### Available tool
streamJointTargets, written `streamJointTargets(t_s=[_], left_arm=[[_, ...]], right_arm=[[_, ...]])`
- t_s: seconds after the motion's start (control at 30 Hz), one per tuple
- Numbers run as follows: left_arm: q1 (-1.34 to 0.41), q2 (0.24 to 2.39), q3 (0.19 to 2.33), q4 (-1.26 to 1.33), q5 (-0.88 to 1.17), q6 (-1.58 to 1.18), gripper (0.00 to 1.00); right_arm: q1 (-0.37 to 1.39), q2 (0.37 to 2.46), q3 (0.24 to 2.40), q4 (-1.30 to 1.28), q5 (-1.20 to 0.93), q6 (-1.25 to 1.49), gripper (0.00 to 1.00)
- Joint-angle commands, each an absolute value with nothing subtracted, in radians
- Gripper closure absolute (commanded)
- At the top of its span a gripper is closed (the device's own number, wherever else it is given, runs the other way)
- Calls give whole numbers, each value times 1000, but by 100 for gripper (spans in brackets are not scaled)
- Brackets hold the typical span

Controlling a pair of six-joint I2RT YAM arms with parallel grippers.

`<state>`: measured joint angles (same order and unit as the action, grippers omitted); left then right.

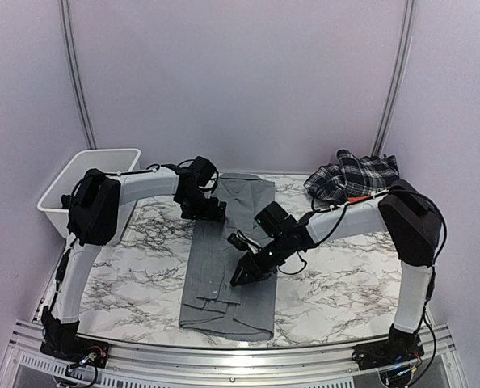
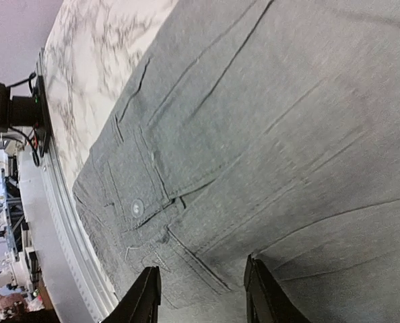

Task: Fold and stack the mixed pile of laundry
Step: Rotate the rectangle-folded shirt at the center of the board, then pick up the rectangle-folded shirt from the center of the board.

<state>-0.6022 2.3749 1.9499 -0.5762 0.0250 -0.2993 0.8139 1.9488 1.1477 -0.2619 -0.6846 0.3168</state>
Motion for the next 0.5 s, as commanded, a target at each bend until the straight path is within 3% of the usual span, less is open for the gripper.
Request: streamJointTargets(t_s=[0.0,0.2,0.33,0.37,0.43,0.47], left_arm=[[-554,2352,2034,-647,16,-253,1],[-523,2154,2024,-646,49,-261,1],[-517,1965,1948,-633,19,-283,1],[-518,1908,1905,-614,7,-285,1],[-517,1781,1795,-569,5,-293,1],[-517,1713,1727,-520,-18,-314,1]], right_arm=[[718,1948,1286,-339,-626,241,61],[678,1850,1432,-383,-695,202,48],[677,1702,1502,-393,-593,175,36],[678,1661,1518,-411,-545,156,31],[677,1573,1519,-422,-465,133,9],[674,1528,1502,-405,-430,142,2]])
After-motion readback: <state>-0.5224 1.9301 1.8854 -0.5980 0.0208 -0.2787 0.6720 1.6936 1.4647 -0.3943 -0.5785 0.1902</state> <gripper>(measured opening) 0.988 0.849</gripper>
